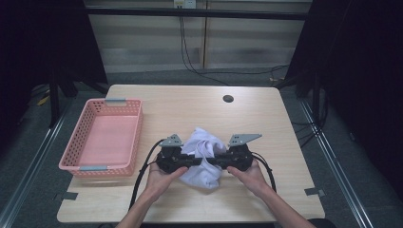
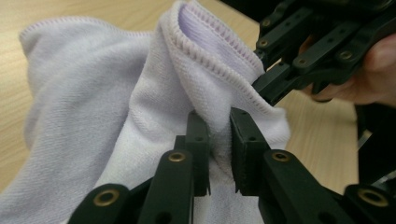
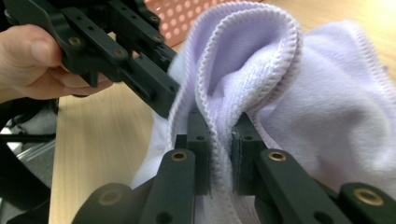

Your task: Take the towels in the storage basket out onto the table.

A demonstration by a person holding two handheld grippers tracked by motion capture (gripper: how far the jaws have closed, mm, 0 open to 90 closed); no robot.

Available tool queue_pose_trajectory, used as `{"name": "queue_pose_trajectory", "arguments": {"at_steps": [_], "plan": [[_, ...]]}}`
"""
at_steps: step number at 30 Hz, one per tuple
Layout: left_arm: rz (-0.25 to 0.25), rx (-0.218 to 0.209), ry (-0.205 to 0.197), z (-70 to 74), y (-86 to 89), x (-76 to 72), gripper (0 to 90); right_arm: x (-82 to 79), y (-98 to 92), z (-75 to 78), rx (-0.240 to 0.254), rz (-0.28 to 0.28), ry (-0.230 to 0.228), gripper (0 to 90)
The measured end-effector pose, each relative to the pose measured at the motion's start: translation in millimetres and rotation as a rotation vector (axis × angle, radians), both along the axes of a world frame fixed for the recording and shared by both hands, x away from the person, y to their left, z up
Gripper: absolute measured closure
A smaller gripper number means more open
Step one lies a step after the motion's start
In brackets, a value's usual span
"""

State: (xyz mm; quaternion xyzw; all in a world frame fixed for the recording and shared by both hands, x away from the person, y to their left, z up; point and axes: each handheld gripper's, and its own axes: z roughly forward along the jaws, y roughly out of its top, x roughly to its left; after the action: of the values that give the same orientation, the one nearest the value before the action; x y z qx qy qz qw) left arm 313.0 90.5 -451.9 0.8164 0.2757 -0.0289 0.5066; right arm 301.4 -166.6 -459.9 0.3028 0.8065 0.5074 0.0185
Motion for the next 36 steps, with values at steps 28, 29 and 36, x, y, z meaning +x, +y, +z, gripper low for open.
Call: {"name": "queue_pose_trajectory", "arguments": {"at_steps": [28,29,36], "plan": [[0.218,-0.219,-0.187,93.2,83.2,-3.9,85.9,48.4,-119.7,79.8,0.063,-0.407,-0.129,83.3],[0.222,-0.224,-0.19,96.7,84.0,-3.6,86.0,50.9,-122.0,86.8,0.057,-0.423,-0.143,83.3],[0.227,-0.31,-0.219,121.8,82.3,0.7,86.0,63.5,-121.0,127.0,0.069,-0.453,-0.225,83.4]]}}
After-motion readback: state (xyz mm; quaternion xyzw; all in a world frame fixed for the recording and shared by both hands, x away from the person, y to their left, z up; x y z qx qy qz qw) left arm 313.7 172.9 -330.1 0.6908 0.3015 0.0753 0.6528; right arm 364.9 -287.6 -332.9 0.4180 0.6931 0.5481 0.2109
